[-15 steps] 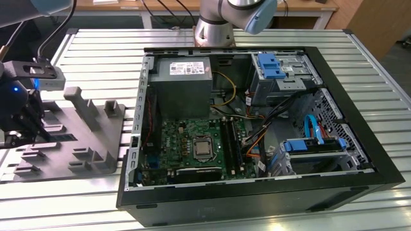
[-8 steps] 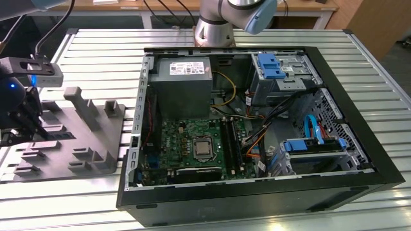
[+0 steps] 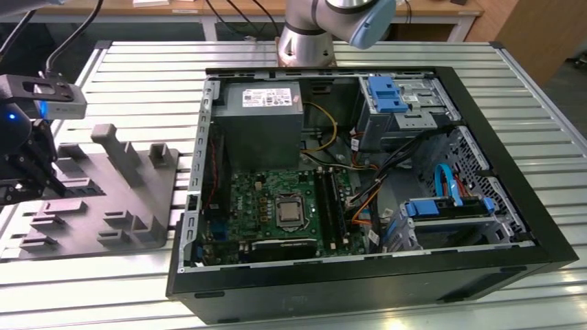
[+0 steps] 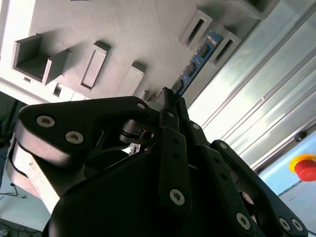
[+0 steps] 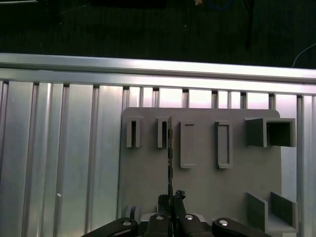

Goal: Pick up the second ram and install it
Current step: 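Pick up the second ram and move it above second insertion slot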

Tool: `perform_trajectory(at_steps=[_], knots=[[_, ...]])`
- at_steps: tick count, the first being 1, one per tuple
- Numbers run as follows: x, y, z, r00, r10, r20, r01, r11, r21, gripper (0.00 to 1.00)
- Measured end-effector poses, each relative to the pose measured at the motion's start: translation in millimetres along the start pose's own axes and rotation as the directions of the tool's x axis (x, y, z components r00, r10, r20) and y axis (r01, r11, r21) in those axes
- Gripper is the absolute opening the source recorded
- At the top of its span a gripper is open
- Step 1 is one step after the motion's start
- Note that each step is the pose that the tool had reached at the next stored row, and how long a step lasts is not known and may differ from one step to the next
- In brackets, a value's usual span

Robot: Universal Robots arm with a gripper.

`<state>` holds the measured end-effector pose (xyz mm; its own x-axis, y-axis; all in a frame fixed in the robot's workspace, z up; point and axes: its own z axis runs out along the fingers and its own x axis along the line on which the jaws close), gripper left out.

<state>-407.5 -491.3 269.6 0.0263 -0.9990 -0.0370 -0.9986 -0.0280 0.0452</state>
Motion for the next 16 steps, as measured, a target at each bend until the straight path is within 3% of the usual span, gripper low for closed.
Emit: perform_trajectory(at_steps=[16], knots=[[-0.8,1.0,-22.9,1.0,0.0,0.0,0.0,1.0,0.0,0.14]])
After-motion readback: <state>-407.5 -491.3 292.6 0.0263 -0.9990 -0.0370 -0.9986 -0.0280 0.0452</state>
